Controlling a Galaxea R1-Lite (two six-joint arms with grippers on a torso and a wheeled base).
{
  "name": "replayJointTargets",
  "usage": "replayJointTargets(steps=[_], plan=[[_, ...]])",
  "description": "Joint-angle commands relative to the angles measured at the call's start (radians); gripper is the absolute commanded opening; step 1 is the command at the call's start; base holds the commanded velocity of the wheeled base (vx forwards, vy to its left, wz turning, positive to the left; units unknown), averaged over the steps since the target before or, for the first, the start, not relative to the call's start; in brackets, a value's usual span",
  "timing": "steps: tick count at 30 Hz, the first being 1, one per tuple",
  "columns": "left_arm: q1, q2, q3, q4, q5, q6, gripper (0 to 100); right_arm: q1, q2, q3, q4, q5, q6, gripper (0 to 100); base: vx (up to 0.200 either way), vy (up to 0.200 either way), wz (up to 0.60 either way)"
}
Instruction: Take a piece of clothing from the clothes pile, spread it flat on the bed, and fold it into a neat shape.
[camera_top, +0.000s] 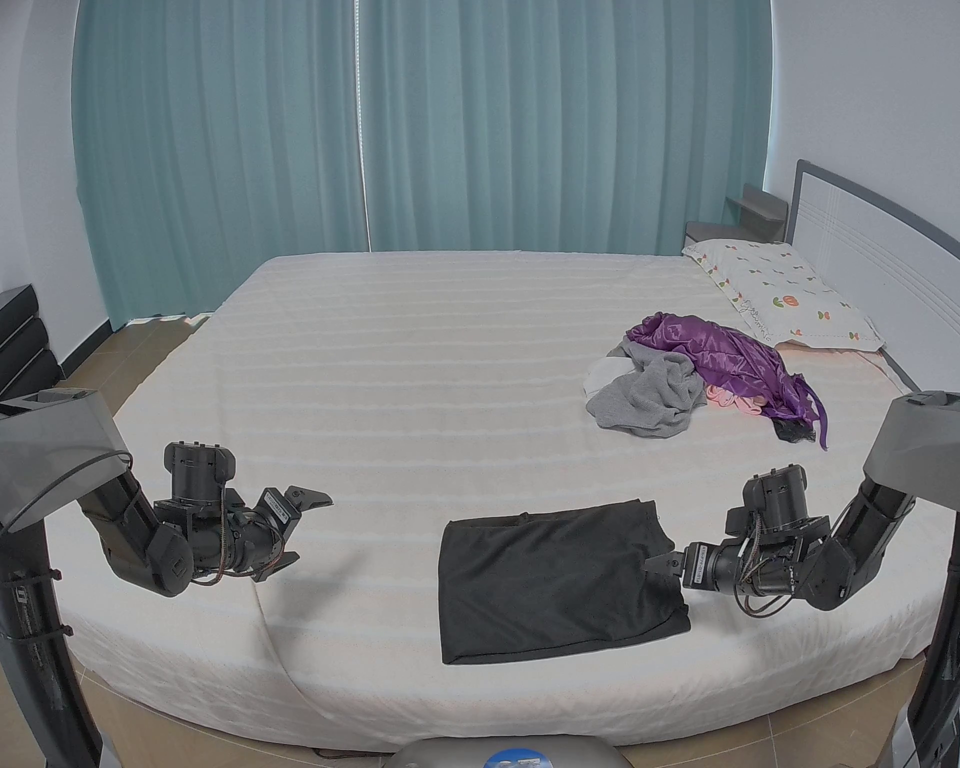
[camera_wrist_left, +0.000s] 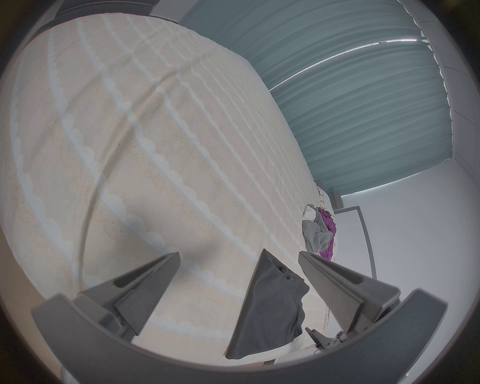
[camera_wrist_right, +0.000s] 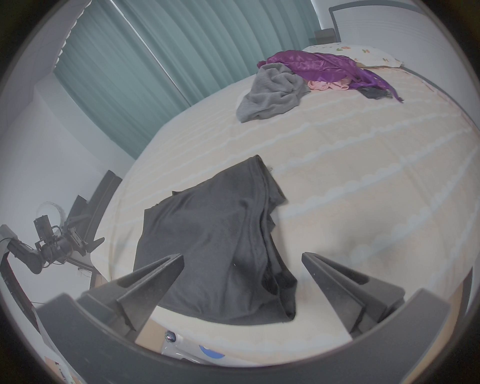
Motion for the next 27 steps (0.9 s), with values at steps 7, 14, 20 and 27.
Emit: replayJointTargets(steps=[7,14,20,27], plan=[[-0.002,0.006,0.000,0.000,0.002,0.016,100,-0.010,0.171,-0.008,-0.145,0.071,-0.014,0,0.000,0.000,0.00],[-0.003,0.009,0.001,0.000,0.003,0.029,100,-0.053,0.139,0.046,-0.152,0.077,-0.065,0,0.000,0.000,0.00],[-0.003,0.009,0.001,0.000,0.003,0.029,100,-0.074,0.100,0.083,-0.152,0.094,-0.065,0,0.000,0.000,0.00],[-0.003,0.009,0.001,0.000,0.003,0.029,100,-0.088,0.102,0.106,-0.151,0.103,-0.065,0,0.000,0.000,0.00]])
